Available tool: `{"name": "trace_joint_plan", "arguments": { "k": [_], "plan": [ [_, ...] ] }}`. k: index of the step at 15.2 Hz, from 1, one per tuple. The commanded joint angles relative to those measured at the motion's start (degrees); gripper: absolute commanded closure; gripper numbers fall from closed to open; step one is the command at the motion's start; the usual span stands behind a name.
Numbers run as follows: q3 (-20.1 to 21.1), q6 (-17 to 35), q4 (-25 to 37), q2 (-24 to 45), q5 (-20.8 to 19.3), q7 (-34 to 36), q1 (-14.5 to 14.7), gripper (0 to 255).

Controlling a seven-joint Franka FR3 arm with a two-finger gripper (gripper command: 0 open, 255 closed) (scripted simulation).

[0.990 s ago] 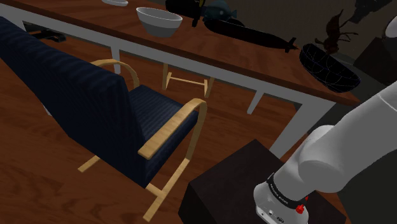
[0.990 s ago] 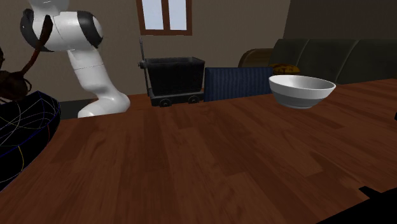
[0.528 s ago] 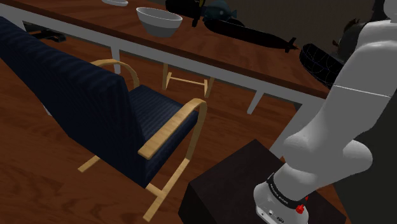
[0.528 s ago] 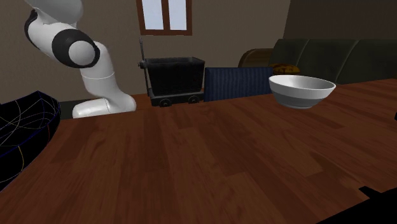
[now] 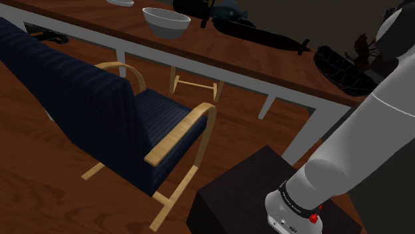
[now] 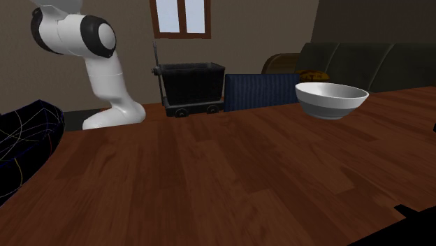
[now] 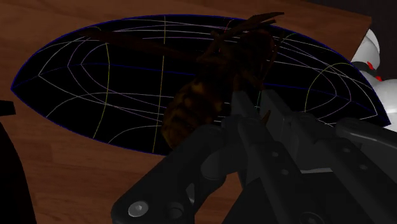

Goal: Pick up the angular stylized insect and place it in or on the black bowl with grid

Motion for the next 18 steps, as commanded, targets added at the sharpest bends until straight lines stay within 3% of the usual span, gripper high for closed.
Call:
{"name": "trace_joint_plan", "arguments": {
  "k": [1, 4, 7, 15, 16, 18],
  "plan": [
    [1.88, 2.85, -4.08, -4.91, -5.46, 3.35, 3.89, 255],
    [7.41, 6.11, -9.63, -10.91, -11.12, 7.38, 4.31, 255],
    [11.43, 8.96, -14.58, -14.73, -14.22, 9.73, 3.18, 255],
    [11.47, 8.96, -14.58, -14.71, -14.19, 9.7, 3.11, 255],
    [11.47, 8.96, -14.58, -14.71, -14.2, 9.7, 3.11, 0],
    [11.46, 8.96, -14.58, -14.7, -14.19, 9.7, 3.11, 0]
  ]
}}
